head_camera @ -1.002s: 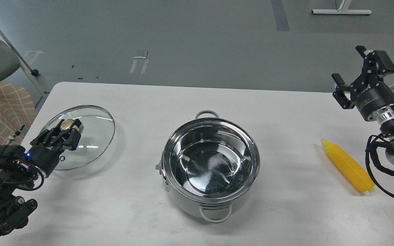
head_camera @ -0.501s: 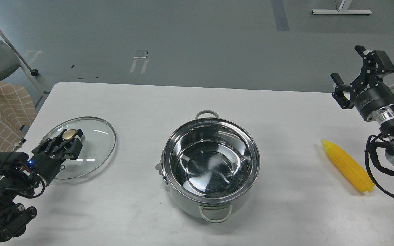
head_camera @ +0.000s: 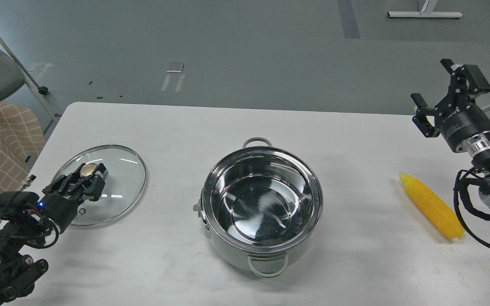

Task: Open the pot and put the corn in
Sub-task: 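Lower the glass lid onto the table beside the pot, then open the left gripper and raise it away from the lid, then lower the right gripper onto the yellow corn cob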

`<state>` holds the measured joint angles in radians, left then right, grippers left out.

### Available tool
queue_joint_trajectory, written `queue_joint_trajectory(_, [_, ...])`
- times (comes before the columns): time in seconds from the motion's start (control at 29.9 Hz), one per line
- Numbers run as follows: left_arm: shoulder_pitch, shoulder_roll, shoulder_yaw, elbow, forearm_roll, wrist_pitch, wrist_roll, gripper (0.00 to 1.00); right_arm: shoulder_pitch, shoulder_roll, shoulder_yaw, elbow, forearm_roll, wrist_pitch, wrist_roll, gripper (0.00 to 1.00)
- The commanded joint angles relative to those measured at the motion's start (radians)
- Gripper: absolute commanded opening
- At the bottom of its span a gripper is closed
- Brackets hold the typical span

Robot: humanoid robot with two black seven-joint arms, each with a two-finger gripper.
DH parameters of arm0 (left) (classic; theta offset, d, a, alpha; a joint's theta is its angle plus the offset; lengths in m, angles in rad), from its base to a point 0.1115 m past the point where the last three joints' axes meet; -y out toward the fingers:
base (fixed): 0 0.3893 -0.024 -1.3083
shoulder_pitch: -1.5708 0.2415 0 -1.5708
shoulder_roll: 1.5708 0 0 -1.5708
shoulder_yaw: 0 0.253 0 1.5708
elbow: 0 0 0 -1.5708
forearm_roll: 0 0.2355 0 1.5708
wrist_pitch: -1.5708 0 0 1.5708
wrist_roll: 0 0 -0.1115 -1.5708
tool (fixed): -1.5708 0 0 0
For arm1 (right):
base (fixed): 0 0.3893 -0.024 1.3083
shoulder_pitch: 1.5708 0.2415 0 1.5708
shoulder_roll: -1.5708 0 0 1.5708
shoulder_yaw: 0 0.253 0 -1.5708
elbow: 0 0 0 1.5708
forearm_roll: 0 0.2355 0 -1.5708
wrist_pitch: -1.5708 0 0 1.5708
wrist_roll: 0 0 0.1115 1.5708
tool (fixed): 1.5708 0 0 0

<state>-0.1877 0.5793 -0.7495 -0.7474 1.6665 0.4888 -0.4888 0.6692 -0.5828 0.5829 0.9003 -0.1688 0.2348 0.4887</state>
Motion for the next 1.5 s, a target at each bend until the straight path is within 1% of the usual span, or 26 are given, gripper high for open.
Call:
queue_joint_trajectory(0.0, [0.002,0.001,-0.001,-0.003,-0.001,0.000,0.000,0.83,-0.003,0.000,0.000,0.005,0.000,0.000,0.000,0.99])
queue_joint_trajectory(0.03, [0.002,0.001,-0.001,-0.003,0.001,0.000,0.000,0.85,-0.005,0.000,0.000,0.006,0.000,0.000,0.000,0.99])
queue_joint_trajectory(0.07, [0.001,0.001,-0.001,-0.003,-0.001,0.000,0.000,0.90,-0.006,0.000,0.000,0.006,0.000,0.000,0.000,0.99])
queue_joint_trajectory(0.17, [0.001,0.001,-0.001,-0.004,0.001,0.000,0.000,0.95,-0.011,0.000,0.000,0.006,-0.001,0.000,0.000,0.99])
queue_joint_trajectory(0.4, [-0.022,0.022,-0.010,-0.024,-0.004,0.000,0.000,0.95,-0.010,-0.002,0.002,0.008,-0.008,0.000,0.000,0.99])
queue_joint_trajectory(0.53, [-0.097,0.123,-0.018,-0.108,-0.077,0.000,0.000,0.95,-0.003,-0.032,-0.003,0.045,-0.096,-0.002,0.000,0.99])
queue_joint_trajectory(0.63, [-0.162,0.198,-0.019,-0.202,-0.221,-0.001,0.000,0.95,0.004,-0.083,-0.011,0.080,-0.294,-0.009,0.000,0.99])
queue_joint_trajectory(0.67, [-0.198,0.229,-0.019,-0.236,-0.293,-0.056,0.000,0.95,0.006,-0.106,-0.012,0.098,-0.378,-0.015,0.000,0.99])
queue_joint_trajectory(0.73, [-0.238,0.249,-0.019,-0.262,-0.376,-0.116,0.000,0.95,0.009,-0.143,-0.014,0.121,-0.473,-0.029,0.000,0.99])
queue_joint_trajectory(0.77, [-0.271,0.255,-0.021,-0.273,-0.448,-0.174,0.000,0.95,0.010,-0.178,-0.018,0.141,-0.556,-0.037,0.000,0.99])
queue_joint_trajectory(0.8, [-0.286,0.257,-0.021,-0.274,-0.488,-0.205,0.000,0.95,0.012,-0.195,-0.027,0.149,-0.598,-0.037,0.000,0.99])
queue_joint_trajectory(0.83, [-0.314,0.258,-0.022,-0.277,-0.569,-0.266,0.000,0.95,0.016,-0.225,-0.050,0.167,-0.674,-0.040,0.000,0.99])
queue_joint_trajectory(0.87, [-0.326,0.260,-0.022,-0.282,-0.611,-0.300,0.000,0.95,0.021,-0.241,-0.064,0.178,-0.711,-0.043,0.000,0.99])
queue_joint_trajectory(0.9, [-0.347,0.266,-0.024,-0.294,-0.699,-0.368,0.000,0.95,0.026,-0.276,-0.089,0.210,-0.786,-0.052,0.000,0.99])
queue_joint_trajectory(0.97, [-0.364,0.275,-0.033,-0.306,-0.804,-0.442,0.000,0.95,0.026,-0.317,-0.113,0.250,-0.874,-0.067,0.000,0.99])
queue_joint_trajectory(1.04, [-0.369,0.278,-0.047,-0.329,-0.977,-0.568,0.000,0.96,0.026,-0.391,-0.156,0.302,-1.048,-0.106,0.000,0.99])
queue_joint_trajectory(1.07, [-0.369,0.278,-0.051,-0.337,-1.011,-0.599,0.000,0.96,0.026,-0.405,-0.166,0.310,-1.096,-0.117,0.000,0.99])
queue_joint_trajectory(1.1, [-0.369,0.281,-0.062,-0.363,-1.069,-0.660,0.000,0.96,0.026,-0.432,-0.185,0.325,-1.180,-0.133,0.000,0.99])
queue_joint_trajectory(1.17, [-0.366,0.281,-0.080,-0.388,-1.125,-0.722,0.000,0.96,0.024,-0.462,-0.202,0.336,-1.256,-0.147,0.000,0.99])
queue_joint_trajectory(1.24, [-0.358,0.271,-0.112,-0.418,-1.239,-0.809,0.000,0.96,0.017,-0.503,-0.228,0.342,-1.392,-0.170,0.000,0.99])
queue_joint_trajectory(1.34, [-0.354,0.261,-0.116,-0.434,-1.309,-0.851,0.000,0.97,0.007,-0.522,-0.258,0.327,-1.541,-0.205,0.000,0.99])
queue_joint_trajectory(1.47, [-0.352,0.261,-0.117,-0.435,-1.312,-0.851,0.000,0.97,-0.008,-0.514,-0.290,0.278,-1.597,-0.227,0.000,0.99])
